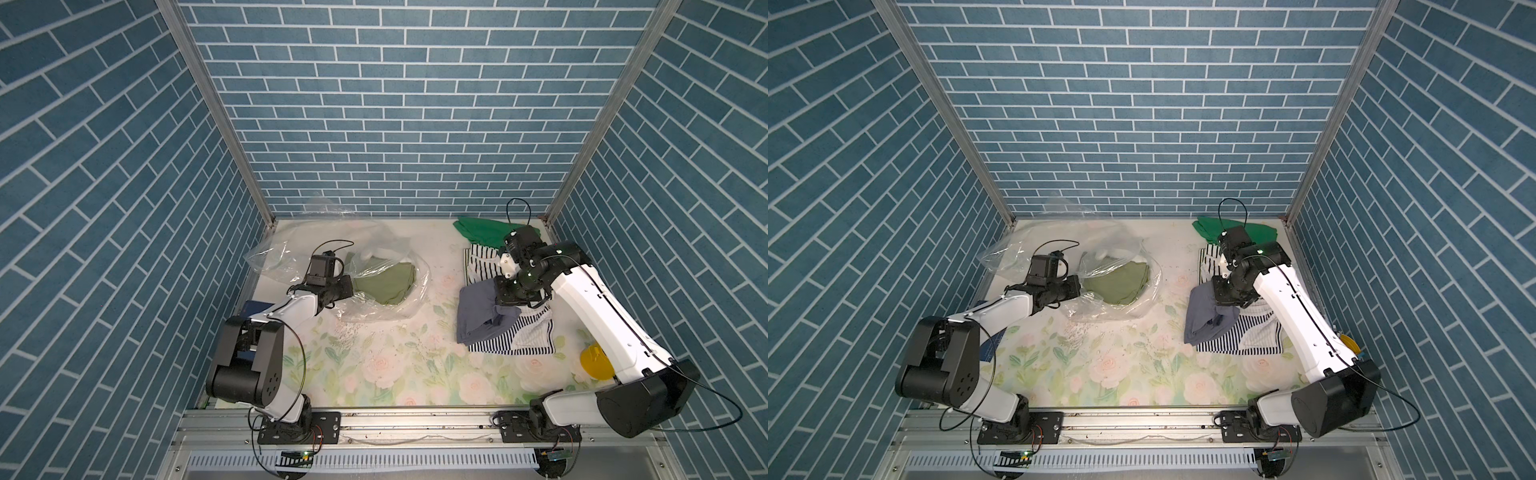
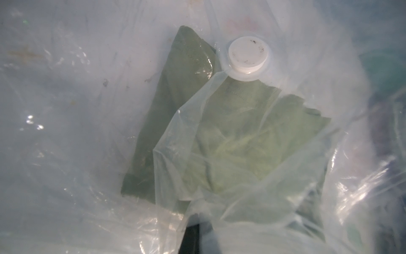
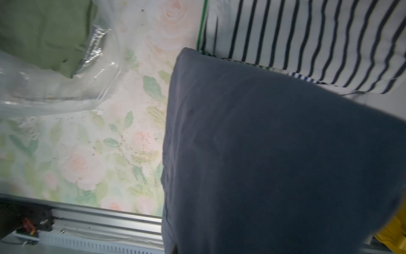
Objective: Take the tank top out of the vacuum bag
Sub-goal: Take out the tank top from the vacuum bag.
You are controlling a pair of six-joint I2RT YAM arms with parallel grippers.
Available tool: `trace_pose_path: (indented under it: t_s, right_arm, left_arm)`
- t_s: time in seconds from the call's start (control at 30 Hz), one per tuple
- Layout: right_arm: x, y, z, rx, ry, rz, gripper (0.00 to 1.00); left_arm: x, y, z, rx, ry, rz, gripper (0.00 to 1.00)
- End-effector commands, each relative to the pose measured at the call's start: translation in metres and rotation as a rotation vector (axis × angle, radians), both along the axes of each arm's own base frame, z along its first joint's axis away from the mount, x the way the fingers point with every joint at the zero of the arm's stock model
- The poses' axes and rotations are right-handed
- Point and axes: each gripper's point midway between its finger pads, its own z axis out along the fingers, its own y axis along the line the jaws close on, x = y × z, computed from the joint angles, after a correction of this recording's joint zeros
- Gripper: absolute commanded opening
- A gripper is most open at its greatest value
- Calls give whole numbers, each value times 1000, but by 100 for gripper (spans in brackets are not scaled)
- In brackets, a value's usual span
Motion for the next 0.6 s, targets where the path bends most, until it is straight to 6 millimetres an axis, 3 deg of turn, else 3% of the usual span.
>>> trace_pose_path:
  t_s: [0.0, 0.1, 0.37, 0.57]
  right_arm:
    - [6, -40, -10, -208, -18, -47, 0]
    - [16, -57, -22, -255, -29, -98, 0]
    - [34, -72, -69, -266, -30, -156, 0]
    - [42, -97, -89, -380, -25, -226, 0]
  left_arm:
    - [7, 4, 2, 15, -12, 4, 0]
    - [7, 4, 3, 15, -14, 5, 0]
    - [7, 6, 5, 22, -18, 7, 0]
    - [8, 7, 7, 20, -21, 9, 0]
